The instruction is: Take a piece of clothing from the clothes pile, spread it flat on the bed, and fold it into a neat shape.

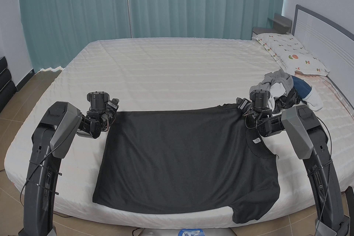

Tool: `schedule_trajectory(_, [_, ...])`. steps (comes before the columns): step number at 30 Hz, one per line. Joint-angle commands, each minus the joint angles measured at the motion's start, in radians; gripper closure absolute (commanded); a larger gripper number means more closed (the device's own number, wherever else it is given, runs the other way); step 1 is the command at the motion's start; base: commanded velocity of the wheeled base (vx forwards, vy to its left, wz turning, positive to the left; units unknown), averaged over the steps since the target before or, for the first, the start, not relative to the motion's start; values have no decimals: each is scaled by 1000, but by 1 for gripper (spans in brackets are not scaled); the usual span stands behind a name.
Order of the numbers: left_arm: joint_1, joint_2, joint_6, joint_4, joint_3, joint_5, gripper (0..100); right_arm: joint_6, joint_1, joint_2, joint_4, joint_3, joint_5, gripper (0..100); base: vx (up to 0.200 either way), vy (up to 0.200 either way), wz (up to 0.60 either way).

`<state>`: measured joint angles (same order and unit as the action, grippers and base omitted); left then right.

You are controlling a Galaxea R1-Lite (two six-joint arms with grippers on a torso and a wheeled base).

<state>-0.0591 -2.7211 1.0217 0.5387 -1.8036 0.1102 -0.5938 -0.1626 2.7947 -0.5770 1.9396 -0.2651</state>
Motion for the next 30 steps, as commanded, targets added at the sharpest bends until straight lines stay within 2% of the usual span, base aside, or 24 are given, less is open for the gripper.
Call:
schedule_trajectory(1, [12,38,9,-2,24,3,0,-4,3,-147,-30,-171,10,0,0,0,0])
schedule_trajectory(3, [28,103,52,1,112,2,0,8,5,-254,-66,-326,30,0,0,0,0])
schedule_trajectory(5, [44,190,69,10,204,-24,0,16,14,-377,-61,-459,87,0,0,0,0])
schedule_trajectory(9, [59,302,70,9,303,-95,0,20,31,-550,-73,-702,214,0,0,0,0])
schedule_trajectory(11, [62,356,70,7,360,-101,0,14,38,-619,-93,-806,244,0,0,0,0])
schedule_trajectory(12, [62,356,70,7,360,-101,0,14,38,-619,-93,-806,244,0,0,0,0])
schedule_trajectory(14, [65,432,66,9,455,-112,0,8,63,-695,-119,-926,267,0,0,0,0])
schedule_trajectory(19, [55,592,72,15,728,-233,0,5,104,-836,-129,-1203,376,0,0,0,0])
schedule_trajectory(23, [36,678,109,69,917,-276,0,17,107,-900,-139,-1383,395,0,0,0,0])
schedule_trajectory(24, [36,681,112,72,925,-277,0,16,109,-903,-142,-1389,397,0,0,0,0])
schedule_trajectory(26, [28,742,167,129,1050,-333,0,-9,126,-971,-201,-1492,415,0,0,0,0])
schedule_trajectory(30, [2,781,179,162,1159,-373,0,-27,126,-986,-241,-1608,465,0,0,0,0])
